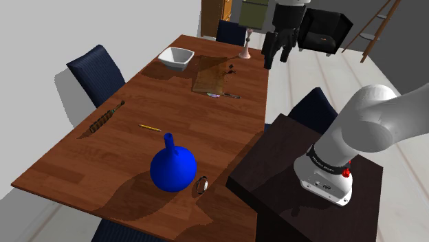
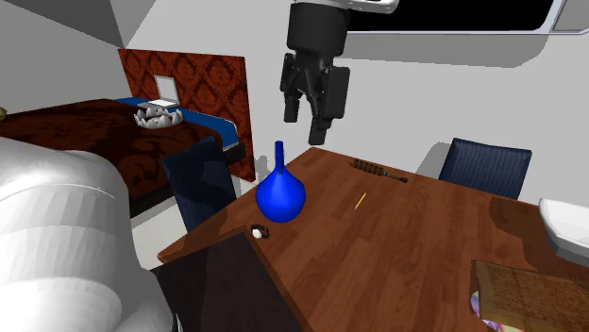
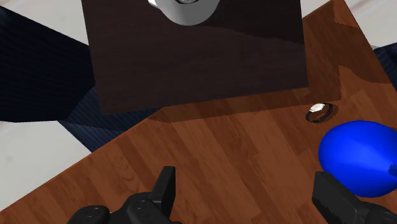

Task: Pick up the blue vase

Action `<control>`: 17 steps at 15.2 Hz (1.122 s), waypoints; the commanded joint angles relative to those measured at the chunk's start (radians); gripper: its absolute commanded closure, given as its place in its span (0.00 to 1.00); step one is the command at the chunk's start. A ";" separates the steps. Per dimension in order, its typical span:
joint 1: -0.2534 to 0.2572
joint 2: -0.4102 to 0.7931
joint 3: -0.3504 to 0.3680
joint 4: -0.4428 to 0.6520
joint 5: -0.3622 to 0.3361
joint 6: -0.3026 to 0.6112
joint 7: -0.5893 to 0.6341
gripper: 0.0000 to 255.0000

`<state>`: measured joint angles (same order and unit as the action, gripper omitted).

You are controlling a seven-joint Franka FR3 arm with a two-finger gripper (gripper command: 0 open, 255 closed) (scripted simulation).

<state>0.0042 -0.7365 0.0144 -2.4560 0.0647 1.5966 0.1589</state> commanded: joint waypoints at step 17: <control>0.112 0.404 0.290 0.105 0.128 0.320 0.300 0.00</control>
<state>0.1126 -0.3709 0.2871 -2.3684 0.1936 1.8931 0.4384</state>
